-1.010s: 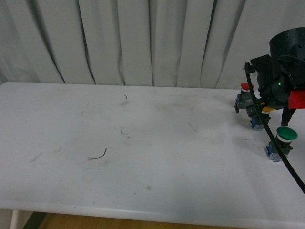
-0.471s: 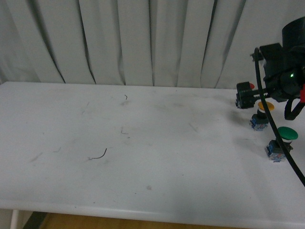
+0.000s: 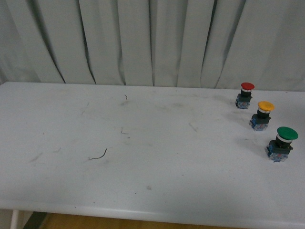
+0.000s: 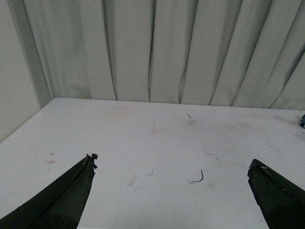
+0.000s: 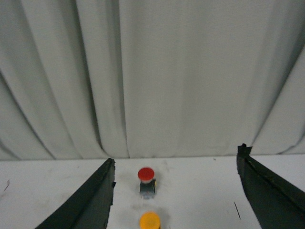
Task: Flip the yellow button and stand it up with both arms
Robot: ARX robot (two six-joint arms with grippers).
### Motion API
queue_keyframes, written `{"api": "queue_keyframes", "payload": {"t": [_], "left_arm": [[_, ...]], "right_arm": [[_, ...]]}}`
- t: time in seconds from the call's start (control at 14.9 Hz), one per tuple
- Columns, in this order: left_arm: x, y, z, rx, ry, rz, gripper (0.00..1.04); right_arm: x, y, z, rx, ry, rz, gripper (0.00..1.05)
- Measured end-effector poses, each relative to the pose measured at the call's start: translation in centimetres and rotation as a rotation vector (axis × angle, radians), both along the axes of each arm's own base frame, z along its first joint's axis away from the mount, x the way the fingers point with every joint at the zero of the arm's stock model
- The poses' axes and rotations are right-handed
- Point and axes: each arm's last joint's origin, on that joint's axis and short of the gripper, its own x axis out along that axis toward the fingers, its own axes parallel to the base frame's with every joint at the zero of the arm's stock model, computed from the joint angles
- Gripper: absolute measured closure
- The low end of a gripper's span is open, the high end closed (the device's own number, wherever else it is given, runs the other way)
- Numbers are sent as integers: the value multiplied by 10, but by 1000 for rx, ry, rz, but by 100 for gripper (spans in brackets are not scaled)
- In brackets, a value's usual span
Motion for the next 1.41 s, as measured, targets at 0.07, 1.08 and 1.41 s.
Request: {"api": "queue_keyframes", "payload": {"t": [0.07, 1.08, 1.41], "left_arm": [[0, 0, 0, 0, 0, 0, 7], [0, 0, 0, 0, 0, 0, 7], [0, 0, 0, 0, 0, 0, 7]], "right_arm": [[-51, 1, 5, -6, -21, -1, 32], [-218, 29, -90, -14, -54, 9, 103], [-223, 29, -95, -14, -89, 8, 103]]}}
